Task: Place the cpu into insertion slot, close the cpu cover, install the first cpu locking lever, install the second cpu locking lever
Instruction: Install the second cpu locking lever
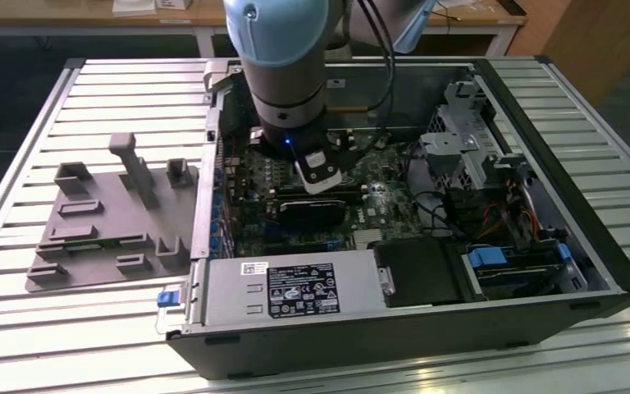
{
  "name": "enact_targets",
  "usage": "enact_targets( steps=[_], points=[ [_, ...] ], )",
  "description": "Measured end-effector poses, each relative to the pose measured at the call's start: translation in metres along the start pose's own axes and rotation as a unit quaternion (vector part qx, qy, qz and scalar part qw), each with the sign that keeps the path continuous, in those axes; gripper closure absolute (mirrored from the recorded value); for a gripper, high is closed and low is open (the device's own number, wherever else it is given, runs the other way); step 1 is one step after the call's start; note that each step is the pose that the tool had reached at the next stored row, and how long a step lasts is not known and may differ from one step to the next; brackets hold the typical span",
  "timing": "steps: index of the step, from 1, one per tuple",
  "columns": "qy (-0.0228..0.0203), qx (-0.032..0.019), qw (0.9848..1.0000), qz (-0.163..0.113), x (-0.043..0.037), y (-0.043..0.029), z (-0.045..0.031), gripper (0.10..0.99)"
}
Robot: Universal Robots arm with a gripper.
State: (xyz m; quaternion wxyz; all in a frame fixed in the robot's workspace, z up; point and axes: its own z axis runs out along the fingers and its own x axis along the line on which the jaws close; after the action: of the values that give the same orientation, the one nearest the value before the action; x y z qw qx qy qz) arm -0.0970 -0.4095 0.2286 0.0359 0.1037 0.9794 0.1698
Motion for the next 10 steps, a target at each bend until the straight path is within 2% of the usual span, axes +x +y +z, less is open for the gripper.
enact_targets(
  steps=[5,10],
  points=[
    [-0.004,0.0156,0.9999,0.001,-0.0087,0.0023,-0.0009,0.984],
    [-0.0071,0.0304,0.9995,0.002,-0.0213,0.0048,0.0003,0.984]
  ],
)
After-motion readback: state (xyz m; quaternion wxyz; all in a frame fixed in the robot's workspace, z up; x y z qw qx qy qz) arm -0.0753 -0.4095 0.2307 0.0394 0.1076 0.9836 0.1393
